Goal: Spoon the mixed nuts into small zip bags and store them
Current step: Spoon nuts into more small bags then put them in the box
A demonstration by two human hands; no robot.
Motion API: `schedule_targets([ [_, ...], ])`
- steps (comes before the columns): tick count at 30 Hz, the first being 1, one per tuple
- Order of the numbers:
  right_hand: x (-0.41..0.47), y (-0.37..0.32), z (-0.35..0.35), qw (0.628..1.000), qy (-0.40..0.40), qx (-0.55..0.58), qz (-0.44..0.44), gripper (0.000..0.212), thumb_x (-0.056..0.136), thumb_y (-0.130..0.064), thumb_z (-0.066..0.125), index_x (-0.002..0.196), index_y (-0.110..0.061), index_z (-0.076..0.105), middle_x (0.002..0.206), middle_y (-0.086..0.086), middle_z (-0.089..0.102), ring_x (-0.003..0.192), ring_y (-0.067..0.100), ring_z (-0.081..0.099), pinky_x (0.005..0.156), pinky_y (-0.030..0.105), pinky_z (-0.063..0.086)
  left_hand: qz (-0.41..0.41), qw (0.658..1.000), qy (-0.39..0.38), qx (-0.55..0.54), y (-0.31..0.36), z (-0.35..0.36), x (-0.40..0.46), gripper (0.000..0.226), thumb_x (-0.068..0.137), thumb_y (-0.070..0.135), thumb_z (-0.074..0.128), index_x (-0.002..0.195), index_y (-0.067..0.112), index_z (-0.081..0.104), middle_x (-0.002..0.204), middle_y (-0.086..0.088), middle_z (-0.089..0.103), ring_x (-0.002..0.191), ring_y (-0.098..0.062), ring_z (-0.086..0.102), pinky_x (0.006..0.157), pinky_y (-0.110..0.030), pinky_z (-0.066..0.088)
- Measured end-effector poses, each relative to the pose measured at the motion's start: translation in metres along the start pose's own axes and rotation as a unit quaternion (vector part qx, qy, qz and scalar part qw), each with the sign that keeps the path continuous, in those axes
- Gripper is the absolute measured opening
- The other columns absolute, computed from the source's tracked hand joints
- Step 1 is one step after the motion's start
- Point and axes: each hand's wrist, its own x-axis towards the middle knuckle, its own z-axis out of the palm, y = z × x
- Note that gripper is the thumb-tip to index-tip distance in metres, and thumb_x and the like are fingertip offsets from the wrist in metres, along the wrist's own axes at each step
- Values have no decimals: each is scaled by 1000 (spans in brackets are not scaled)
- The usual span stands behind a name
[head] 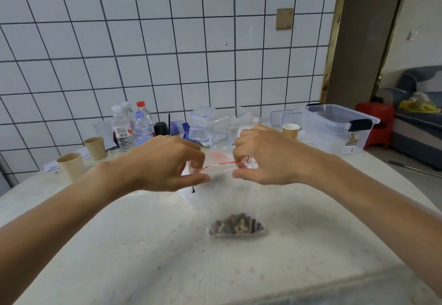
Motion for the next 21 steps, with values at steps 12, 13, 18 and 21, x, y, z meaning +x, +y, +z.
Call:
schedule_targets([
  [12, 5, -2, 3, 964, -68, 252, 45, 34, 80, -28, 87, 69, -27, 55, 65, -13, 54, 65, 12, 53, 66, 34, 48, -26, 968, -34, -249, 5, 9, 9, 37, 85, 40, 84, 75, 22, 52, 69, 6, 61, 53, -16, 68, 50, -19, 48],
  [13, 5, 1, 4, 966, -65, 244, 44, 36, 79, -32, 87, 67, -28, 53, 64, -16, 53, 63, 10, 50, 62, 28, 45, -27, 968, -30, -246, 3, 8, 9, 35, 85, 41, 84, 76, 24, 54, 70, 8, 59, 54, -16, 66, 50, -17, 46],
  [18, 0, 9, 5, 988, -61, 143, 17, 34, 81, -48, 80, 68, -27, 57, 66, -14, 57, 70, 9, 53, 65, 12, 37, 20, 998, 32, -54, -4, 11, 5, 37, 84, 70, 63, 82, 34, 71, 78, 20, 50, 69, 1, 54, 56, -11, 36],
  [21, -2, 13, 3, 997, -63, 51, 15, 35, 88, -59, 67, 69, -30, 62, 69, -15, 56, 80, -1, 43, 81, 20, 40, 5, 998, 49, -39, -10, 10, 3, 50, 82, 81, 50, 82, 37, 74, 80, 23, 49, 72, 7, 54, 58, -10, 37],
])
